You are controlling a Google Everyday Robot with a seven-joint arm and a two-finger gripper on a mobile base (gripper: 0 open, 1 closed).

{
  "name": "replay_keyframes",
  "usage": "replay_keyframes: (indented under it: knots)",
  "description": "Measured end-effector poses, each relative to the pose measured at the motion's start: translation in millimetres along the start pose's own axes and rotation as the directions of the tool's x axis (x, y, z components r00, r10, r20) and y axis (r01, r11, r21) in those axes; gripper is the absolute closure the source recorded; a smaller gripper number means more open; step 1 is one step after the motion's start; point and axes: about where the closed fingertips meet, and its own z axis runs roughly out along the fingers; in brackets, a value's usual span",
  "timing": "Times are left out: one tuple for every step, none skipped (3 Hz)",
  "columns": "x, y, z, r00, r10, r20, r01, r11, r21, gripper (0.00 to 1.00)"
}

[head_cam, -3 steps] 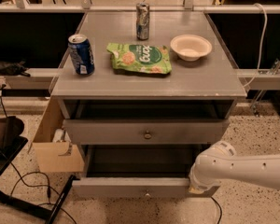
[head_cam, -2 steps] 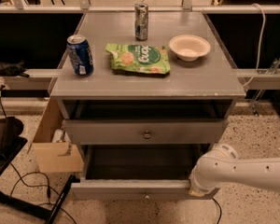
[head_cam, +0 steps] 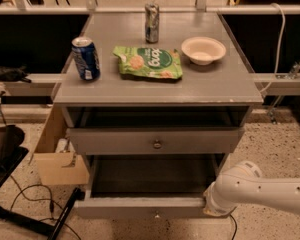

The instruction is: Open middle drawer

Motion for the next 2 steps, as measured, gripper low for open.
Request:
replay_keyframes:
  knots:
    - [-6.7, 11.0, -12.2, 0.999, -0.012, 0.033, 0.011, 0.9999, 0.008, 1.0]
    - [-5.2, 16.4, -17.0, 0.999, -0.006, 0.037, 0.006, 1.0, 0.003, 1.0]
